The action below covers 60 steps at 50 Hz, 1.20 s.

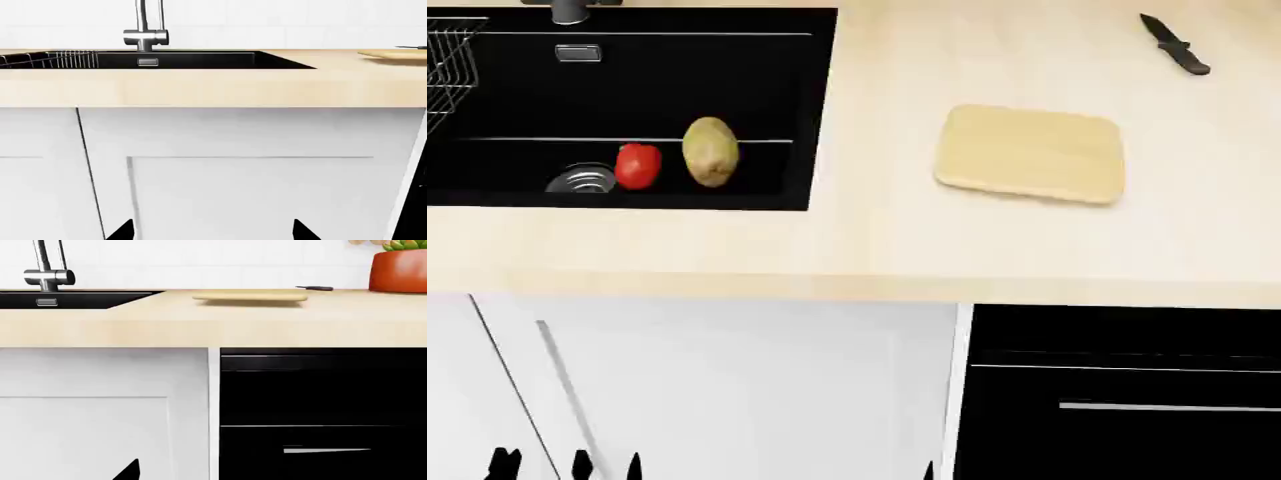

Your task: Pick the vegetables from the sink and place them on the cutting board.

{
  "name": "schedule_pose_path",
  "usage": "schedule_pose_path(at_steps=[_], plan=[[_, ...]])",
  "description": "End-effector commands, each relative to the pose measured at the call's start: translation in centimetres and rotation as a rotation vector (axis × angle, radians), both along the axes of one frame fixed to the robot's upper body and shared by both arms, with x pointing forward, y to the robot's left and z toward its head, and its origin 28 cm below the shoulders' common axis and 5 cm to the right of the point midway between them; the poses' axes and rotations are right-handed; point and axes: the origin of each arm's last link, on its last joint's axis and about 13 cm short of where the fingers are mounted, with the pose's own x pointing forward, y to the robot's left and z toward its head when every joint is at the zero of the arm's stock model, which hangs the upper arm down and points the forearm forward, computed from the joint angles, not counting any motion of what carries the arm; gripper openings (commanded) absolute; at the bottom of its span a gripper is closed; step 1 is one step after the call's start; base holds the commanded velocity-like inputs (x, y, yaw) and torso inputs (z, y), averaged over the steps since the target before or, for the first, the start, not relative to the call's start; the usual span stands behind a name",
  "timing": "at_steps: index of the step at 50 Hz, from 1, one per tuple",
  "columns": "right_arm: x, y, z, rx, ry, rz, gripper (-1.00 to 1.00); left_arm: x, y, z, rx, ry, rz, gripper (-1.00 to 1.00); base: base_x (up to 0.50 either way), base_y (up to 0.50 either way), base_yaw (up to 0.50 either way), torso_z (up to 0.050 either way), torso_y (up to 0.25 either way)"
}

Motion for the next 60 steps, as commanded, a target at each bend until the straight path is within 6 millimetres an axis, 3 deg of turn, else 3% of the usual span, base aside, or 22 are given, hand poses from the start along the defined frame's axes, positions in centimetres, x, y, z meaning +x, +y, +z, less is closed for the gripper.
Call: schedule_pose_path(at_steps=[1,26,30,38,43,46,51,60], plan=[[0.0,0.0,0.0,0.001,-0.001,0.001,1.00,0.0,-0.1,0.0,0.004,-0.001,0.000,1.00,0.00,0.00,0.00,0.000,0.000],[0.0,0.1,0.6,-0.019,-0.023,-0.010,1.00,0.3,-0.2,-0.2,0.025,0.038,0.010,1.00,0.00,0.00,0.00,0.000,0.000],[0.2,0.0,2.7,-0.016,-0.054,0.000,1.00,0.7,-0.4,2.2,0.038,0.003,0.018,1.00,0.00,0.00,0.00,0.000,0.000],[0.1,-0.5,10.8,-0.002,-0.136,0.010,1.00,-0.3,0.2,8.9,0.015,-0.036,0.026,1.00,0.00,0.00,0.00,0.000,0.000],[0.1,-0.4,13.7,-0.016,-0.139,0.012,1.00,-0.9,-0.1,12.0,-0.011,-0.038,0.019,1.00,0.00,0.00,0.00,0.000,0.000],[0.0,-0.3,14.5,-0.002,-0.134,0.009,1.00,-1.1,-0.1,12.1,0.002,-0.029,0.015,1.00,0.00,0.00,0.00,0.000,0.000],[-0.5,0.0,13.7,-0.015,-0.070,0.017,1.00,-0.9,0.5,11.6,-0.065,-0.035,0.002,1.00,0.00,0.00,0.00,0.004,0.000],[-0.7,-0.1,14.5,-0.040,-0.090,-0.008,1.00,-1.1,0.8,11.6,-0.065,-0.040,-0.021,1.00,0.00,0.00,0.00,0.049,0.000]])
